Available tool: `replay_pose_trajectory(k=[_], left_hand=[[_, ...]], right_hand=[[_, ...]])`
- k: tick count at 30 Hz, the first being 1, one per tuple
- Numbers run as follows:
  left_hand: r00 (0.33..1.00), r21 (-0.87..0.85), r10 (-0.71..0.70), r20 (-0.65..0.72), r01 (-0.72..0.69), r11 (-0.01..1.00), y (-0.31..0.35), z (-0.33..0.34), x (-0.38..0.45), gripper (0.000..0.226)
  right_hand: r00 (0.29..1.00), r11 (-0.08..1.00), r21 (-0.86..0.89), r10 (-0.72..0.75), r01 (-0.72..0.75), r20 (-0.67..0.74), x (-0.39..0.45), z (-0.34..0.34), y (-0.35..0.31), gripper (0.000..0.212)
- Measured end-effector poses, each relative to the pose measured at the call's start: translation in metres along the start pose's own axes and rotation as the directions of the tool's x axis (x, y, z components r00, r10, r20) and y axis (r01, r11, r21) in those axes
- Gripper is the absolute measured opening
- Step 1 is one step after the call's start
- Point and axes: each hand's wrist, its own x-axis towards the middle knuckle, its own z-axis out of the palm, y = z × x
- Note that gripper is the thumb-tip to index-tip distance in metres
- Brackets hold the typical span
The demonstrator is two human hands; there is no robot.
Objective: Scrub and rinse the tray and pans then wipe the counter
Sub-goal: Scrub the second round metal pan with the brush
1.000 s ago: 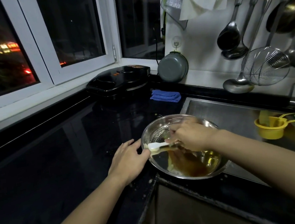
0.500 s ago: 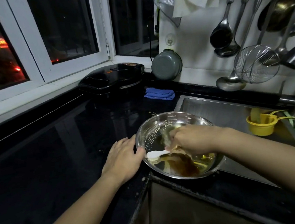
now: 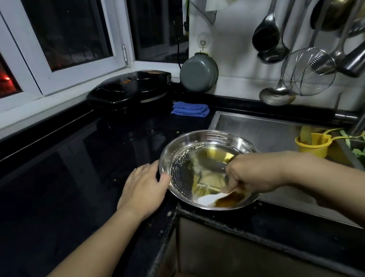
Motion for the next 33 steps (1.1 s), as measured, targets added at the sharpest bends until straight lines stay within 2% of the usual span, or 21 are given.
replay_pose_trajectory(k=[2, 5, 7, 12, 14, 16, 19, 22, 23, 25, 29, 31, 33], left_hand=[[1.000, 0.001, -0.004, 0.002, 0.004, 1.000, 0.001, 0.000, -0.001, 0.044], [1.000, 0.006, -0.007, 0.005, 0.007, 1.000, 0.001, 0.000, -0.002, 0.044], [1.000, 0.008, -0.005, 0.011, 0.005, 1.000, 0.000, 0.000, -0.002, 0.047], [1.000, 0.002, 0.003, 0.008, -0.003, 1.000, -0.004, 0.001, 0.002, 0.057], [1.000, -0.007, 0.007, 0.005, -0.007, 1.000, -0.005, 0.002, 0.003, 0.061], [1.000, -0.013, 0.010, -0.002, -0.010, 1.000, -0.004, 0.001, 0.001, 0.063], [1.000, -0.025, 0.022, -0.012, -0.022, 0.999, 0.000, 0.000, -0.001, 0.057], [1.000, -0.016, 0.020, -0.016, -0.020, 1.000, 0.001, 0.000, 0.000, 0.051], [1.000, -0.019, 0.013, -0.018, -0.013, 1.000, -0.001, 0.000, 0.001, 0.050], [1.000, -0.025, -0.007, -0.015, 0.007, 1.000, -0.004, 0.003, 0.002, 0.057], [0.999, -0.041, -0.034, 0.000, 0.034, 0.999, -0.006, 0.004, 0.003, 0.070], [1.000, -0.035, -0.027, -0.008, 0.027, 0.999, -0.005, 0.003, 0.003, 0.067], [1.000, -0.018, -0.008, -0.013, 0.007, 1.000, -0.003, 0.003, 0.003, 0.059]], right_hand=[[0.999, 0.998, 0.045, 0.034, -0.035, 0.009, 0.000, -0.006, 0.004, 0.021], [0.997, 0.995, 0.097, 0.038, -0.032, -0.066, 0.021, -0.013, -0.014, 0.036], [0.988, 0.988, 0.138, 0.083, -0.066, -0.128, 0.040, -0.015, -0.025, 0.036], [0.928, 0.957, 0.082, 0.291, -0.280, -0.234, 0.058, -0.018, 0.001, 0.017], [0.890, 0.927, 0.086, 0.374, -0.365, -0.259, 0.053, -0.014, 0.018, 0.019], [0.905, 0.937, 0.104, 0.350, -0.334, -0.243, 0.045, -0.009, 0.020, 0.021], [0.980, 0.980, 0.155, 0.148, -0.127, -0.132, 0.033, -0.001, 0.000, 0.022], [0.996, 0.997, 0.077, 0.007, -0.001, -0.085, 0.023, -0.003, -0.019, 0.035], [0.996, 0.998, 0.068, 0.023, -0.016, -0.092, 0.025, -0.007, -0.020, 0.038], [0.985, 0.989, 0.075, 0.133, -0.126, -0.113, 0.033, -0.015, -0.016, 0.027], [0.892, 0.918, -0.006, 0.384, -0.397, -0.237, 0.052, -0.025, 0.002, 0.016], [0.903, 0.927, 0.011, 0.368, -0.375, -0.222, 0.051, -0.024, 0.003, 0.017], [0.953, 0.967, 0.049, 0.256, -0.251, -0.162, 0.041, -0.022, -0.010, 0.025]])
